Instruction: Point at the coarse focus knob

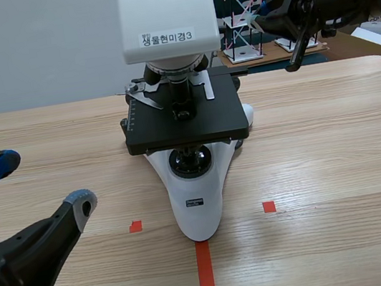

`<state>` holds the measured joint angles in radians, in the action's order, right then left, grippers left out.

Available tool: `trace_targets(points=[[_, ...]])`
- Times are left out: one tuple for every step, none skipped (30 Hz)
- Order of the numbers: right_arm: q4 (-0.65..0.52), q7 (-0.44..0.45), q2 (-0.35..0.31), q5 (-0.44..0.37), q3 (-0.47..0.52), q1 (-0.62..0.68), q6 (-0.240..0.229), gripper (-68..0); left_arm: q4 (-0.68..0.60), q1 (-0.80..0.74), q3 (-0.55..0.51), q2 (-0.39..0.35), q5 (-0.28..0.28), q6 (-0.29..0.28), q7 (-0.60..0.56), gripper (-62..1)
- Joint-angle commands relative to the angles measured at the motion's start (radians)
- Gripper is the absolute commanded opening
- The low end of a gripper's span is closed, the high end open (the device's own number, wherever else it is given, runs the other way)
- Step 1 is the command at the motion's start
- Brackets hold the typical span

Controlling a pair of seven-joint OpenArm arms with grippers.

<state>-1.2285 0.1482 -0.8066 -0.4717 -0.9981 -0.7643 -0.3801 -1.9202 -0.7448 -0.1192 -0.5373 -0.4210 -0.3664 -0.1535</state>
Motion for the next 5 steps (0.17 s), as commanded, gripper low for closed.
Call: trace_targets(points=[[-0.016,0.011,-0.014,-0.003,0.018,-0.017,0.006,-66.9,-0.005,0.000,-0.005,0.005,-0.009,0.006,-0.014,1.4],[-0.016,0.011,-0.014,-0.003,0.018,-0.017,0.006,-66.9,-0.005,0.000,-0.005,0.005,-0.009,0.006,-0.014,1.4],[-0.016,0.011,-0.014,-0.003,0.018,-0.017,0.006,-66.9,-0.005,0.000,-0.005,0.005,-0.009,0.006,-0.014,1.4],[-0.016,0.011,-0.014,-0.003,0.018,-0.017,0.006,-66.9,-0.005,0.000,-0.005,0.005,-0.009,0.006,-0.014,1.4],[-0.016,0.011,-0.014,-0.003,0.018,-0.017,0.006,-66.9,-0.005,0.000,-0.005,0.005,-0.009,0.006,-0.014,1.4]])
